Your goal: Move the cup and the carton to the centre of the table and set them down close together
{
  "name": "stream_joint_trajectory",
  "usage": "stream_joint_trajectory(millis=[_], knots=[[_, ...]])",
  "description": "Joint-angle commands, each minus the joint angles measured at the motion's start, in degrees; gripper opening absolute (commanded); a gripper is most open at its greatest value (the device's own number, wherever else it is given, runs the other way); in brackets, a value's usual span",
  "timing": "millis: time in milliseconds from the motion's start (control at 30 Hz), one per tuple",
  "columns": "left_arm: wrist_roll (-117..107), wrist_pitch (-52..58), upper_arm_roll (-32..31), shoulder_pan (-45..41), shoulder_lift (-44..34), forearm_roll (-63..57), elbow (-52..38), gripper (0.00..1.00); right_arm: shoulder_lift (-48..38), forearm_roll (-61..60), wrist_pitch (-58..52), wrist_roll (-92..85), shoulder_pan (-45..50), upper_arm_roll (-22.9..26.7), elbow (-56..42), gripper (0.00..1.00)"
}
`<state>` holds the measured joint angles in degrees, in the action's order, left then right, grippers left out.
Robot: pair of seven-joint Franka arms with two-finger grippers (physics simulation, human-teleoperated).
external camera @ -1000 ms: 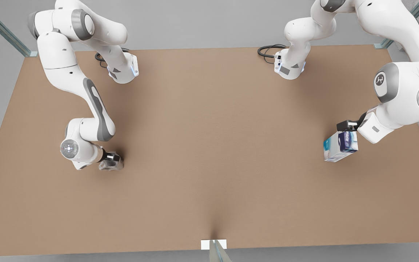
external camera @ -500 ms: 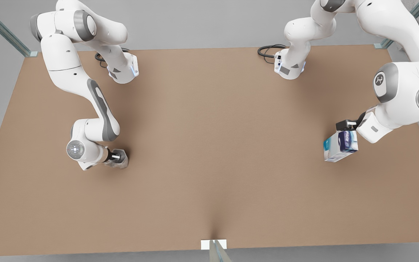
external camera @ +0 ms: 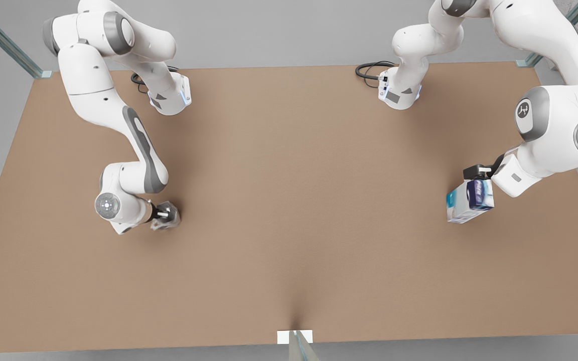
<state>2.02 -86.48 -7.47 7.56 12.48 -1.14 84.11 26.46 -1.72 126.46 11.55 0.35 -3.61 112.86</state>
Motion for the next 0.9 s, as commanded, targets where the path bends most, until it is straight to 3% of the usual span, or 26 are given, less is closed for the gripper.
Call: stream_joint_trajectory(millis=[0,200,333,400,467,533,600,667,767,867], knots=[[0.00,0.00,0.00,0.00,0.00,0.00,0.00,1.00,-0.09,0.58,-0.51,0.31,0.00,0.00,0.00,0.21],[0.44,-0.35,0.35,0.61,0.00,-0.18,-0.35,1.00,-10.11,0.58,-10.44,-0.21,0.35,-3.95,-0.71,0.21],[5.89,-10.98,4.57,1.67,4.39,-3.08,-0.09,1.00,-10.99,0.14,-11.50,0.84,0.44,-11.33,-2.82,0.21],[8.70,-16.43,6.94,1.50,4.48,-3.08,3.15,1.00,-10.56,0.05,-10.62,1.98,5.96,-12.39,-4.57,0.21],[8.96,-23.36,7.55,1.49,3.17,-2.91,9.30,1.00,-7.48,-0.13,-9.30,2.60,11.95,-12.04,-8.87,0.21],[9.14,-27.68,8.96,1.41,-2.90,-2.73,19.67,1.00,-3.53,-0.65,-9.30,4.79,16.17,-11.34,-13.88,0.21],[9.75,-30.59,9.67,1.41,-3.87,-2.29,25.05,1.00,1.31,-1.79,-9.39,5.76,22.06,-5.44,-20.57,0.21],[10.55,-30.59,9.58,1.49,-3.52,-0.27,26.37,1.00,8.07,-2.15,-9.30,8.40,26.37,-2.63,-28.30,0.21],[17.05,-30.50,9.58,3.25,-2.47,2.81,26.98,1.00,15.46,-2.06,-6.84,10.07,27.51,-2.63,-36.83,0.21],[17.23,-30.59,9.58,3.43,-1.50,2.81,27.07,1.00,21.53,-1.97,-5.35,13.23,32.70,2.29,-45.18,0.21]])
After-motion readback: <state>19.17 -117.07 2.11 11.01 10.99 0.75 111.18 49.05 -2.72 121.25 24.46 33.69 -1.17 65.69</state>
